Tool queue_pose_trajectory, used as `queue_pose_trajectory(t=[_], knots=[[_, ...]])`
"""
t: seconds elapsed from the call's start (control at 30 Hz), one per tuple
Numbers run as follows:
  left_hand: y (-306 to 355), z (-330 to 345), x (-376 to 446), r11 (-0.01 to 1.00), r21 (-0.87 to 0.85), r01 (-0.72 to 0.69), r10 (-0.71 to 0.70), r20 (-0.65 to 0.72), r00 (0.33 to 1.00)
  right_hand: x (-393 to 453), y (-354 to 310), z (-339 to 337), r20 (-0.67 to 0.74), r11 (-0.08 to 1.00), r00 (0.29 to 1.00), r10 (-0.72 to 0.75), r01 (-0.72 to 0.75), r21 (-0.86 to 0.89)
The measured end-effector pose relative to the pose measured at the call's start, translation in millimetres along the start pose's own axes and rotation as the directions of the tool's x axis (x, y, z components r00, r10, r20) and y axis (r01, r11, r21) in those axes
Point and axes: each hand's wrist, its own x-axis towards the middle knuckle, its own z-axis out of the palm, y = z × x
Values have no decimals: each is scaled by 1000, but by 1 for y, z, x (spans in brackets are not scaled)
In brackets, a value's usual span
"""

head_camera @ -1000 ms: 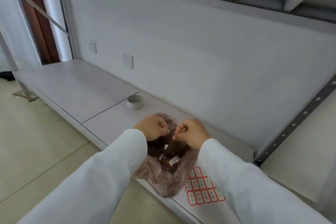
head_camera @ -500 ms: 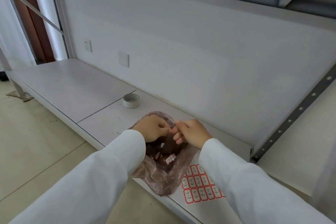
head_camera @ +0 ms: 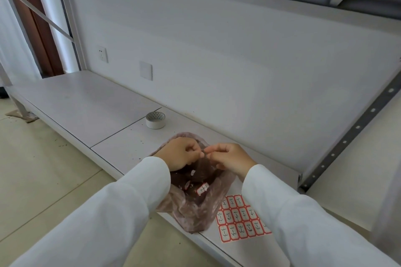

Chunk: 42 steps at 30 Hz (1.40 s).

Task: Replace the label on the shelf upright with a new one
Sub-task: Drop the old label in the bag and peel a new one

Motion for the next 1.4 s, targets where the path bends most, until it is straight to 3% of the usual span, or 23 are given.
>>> queue_pose_trajectory(t=[0.2, 0.3, 0.4, 0.57, 0.7, 0.8, 0.9, 0.97, 1.1, 1.23, 1.3, 1.4], knots=[[-6, -1, -1, 997, -31, 71, -71, 12, 997, 1, 5, -3, -81, 996, 996, 46, -40, 77], [-8, -2, -1, 991, 88, 100, -102, 19, 995, 3, 11, -11, -178, 996, 981, 72, -62, 61], [-5, -3, 0, 961, 222, 164, -151, -71, 986, 2, 21, -23, -227, 992, 966, 123, -119, 31], [5, -1, -1, 878, 441, 187, -137, -143, 980, 3, 38, -45, -280, 963, 944, 172, -221, -153], [12, 2, -2, 874, 472, 117, -64, -128, 990, 0, 64, -62, -404, 857, 883, 239, -388, -339], [16, 4, 0, 858, 505, 93, -36, -122, 992, -8, 96, -63, -469, 729, 801, 371, -564, -387], [18, 8, 6, 836, 542, 78, 1, -144, 990, -12, 119, -63, -478, 639, 763, 434, -635, -434], [19, 11, 10, 830, 555, 63, 31, -158, 987, -14, 131, -61, -469, 632, 746, 473, -658, -409], [21, 16, 16, 815, 580, 4, 81, -121, 989, -24, 156, -48, -473, 560, 621, 625, -779, -283], [21, 20, 17, 791, 609, -50, 96, -44, 994, -28, 172, -43, -505, 444, 598, 622, -801, -402], [18, 21, 17, 779, 623, -70, 90, -1, 996, -25, 176, -42, -505, 465, 592, 628, -806, -367], [14, 21, 17, 770, 630, -101, 111, 23, 993, -25, 178, -41, -465, 575, 574, 674, -803, -158]])
